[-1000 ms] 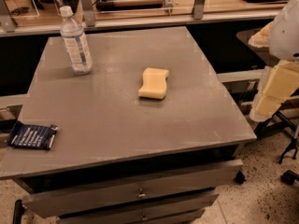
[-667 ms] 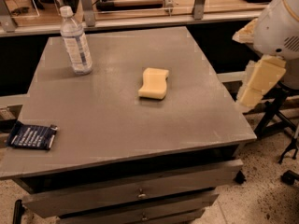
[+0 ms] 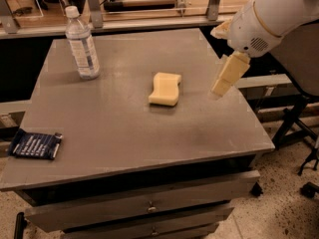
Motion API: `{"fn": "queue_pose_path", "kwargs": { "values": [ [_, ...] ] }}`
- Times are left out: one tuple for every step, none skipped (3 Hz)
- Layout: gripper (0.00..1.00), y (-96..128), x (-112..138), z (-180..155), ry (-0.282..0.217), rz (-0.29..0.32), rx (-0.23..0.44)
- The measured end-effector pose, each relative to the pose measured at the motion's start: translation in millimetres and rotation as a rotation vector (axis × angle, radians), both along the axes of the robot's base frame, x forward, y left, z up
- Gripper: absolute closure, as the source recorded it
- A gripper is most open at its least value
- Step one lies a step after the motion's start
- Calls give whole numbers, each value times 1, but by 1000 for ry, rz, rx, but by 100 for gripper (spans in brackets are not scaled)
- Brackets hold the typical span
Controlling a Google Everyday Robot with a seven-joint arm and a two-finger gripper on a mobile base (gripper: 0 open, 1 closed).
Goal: Move sponge near blue plastic bottle
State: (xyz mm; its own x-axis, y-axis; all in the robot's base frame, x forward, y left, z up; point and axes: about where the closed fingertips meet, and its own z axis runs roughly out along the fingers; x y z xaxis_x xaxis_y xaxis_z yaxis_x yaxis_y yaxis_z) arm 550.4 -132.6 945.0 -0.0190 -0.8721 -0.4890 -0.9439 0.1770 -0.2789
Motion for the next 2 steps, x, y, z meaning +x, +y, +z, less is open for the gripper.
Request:
{"fn": "queue_pose_path", "kwargs": {
  "values": [
    [0,23,25,-22,10,-5,77],
    [0,46,36,-48,62,8,138]
  ]
}}
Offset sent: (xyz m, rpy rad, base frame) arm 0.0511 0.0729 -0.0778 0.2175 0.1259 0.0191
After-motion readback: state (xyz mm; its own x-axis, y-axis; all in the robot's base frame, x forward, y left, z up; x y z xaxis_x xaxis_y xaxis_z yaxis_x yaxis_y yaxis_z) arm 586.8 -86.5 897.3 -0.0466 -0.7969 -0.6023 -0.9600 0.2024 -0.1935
